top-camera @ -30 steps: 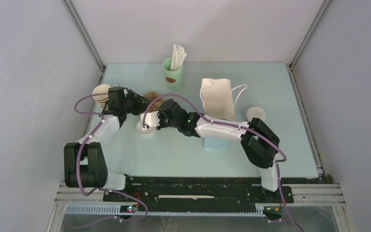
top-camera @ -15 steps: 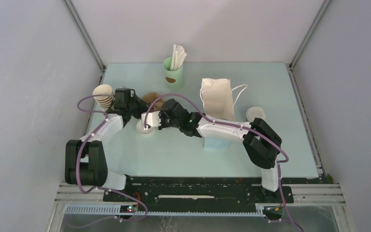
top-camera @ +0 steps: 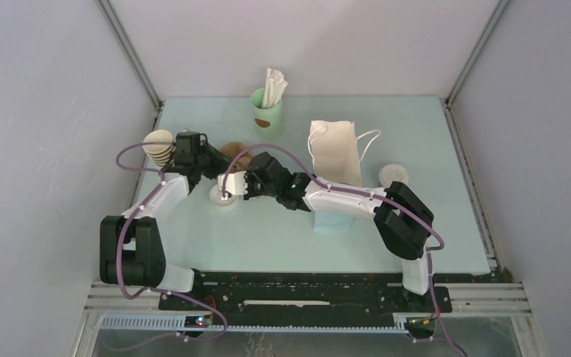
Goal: Pack the takeout coffee
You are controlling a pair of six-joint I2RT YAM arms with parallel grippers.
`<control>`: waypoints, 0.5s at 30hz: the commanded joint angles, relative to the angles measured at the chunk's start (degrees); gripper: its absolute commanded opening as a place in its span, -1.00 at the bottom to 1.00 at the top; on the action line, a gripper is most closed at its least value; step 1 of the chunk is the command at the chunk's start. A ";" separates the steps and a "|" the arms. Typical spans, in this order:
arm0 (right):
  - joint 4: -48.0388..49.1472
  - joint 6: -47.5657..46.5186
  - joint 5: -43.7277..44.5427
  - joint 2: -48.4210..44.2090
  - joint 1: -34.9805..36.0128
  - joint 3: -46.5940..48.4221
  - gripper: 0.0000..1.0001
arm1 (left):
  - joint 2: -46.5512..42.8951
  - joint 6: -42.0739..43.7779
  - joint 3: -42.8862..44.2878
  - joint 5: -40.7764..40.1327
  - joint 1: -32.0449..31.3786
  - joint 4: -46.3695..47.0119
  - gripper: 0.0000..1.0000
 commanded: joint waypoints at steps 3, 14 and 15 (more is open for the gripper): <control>3.03 -0.81 -0.19 -4.12 0.30 0.17 -1.00 | 0.57 0.81 5.07 -1.30 -0.48 1.77 -0.37; 3.03 -0.96 -0.11 -4.10 0.09 0.54 -1.00 | 1.95 0.13 3.92 -0.34 -0.77 2.41 -0.26; 3.03 -1.03 -0.19 -4.10 0.04 0.55 -1.00 | 1.98 0.21 3.92 -0.54 -0.79 2.42 -0.25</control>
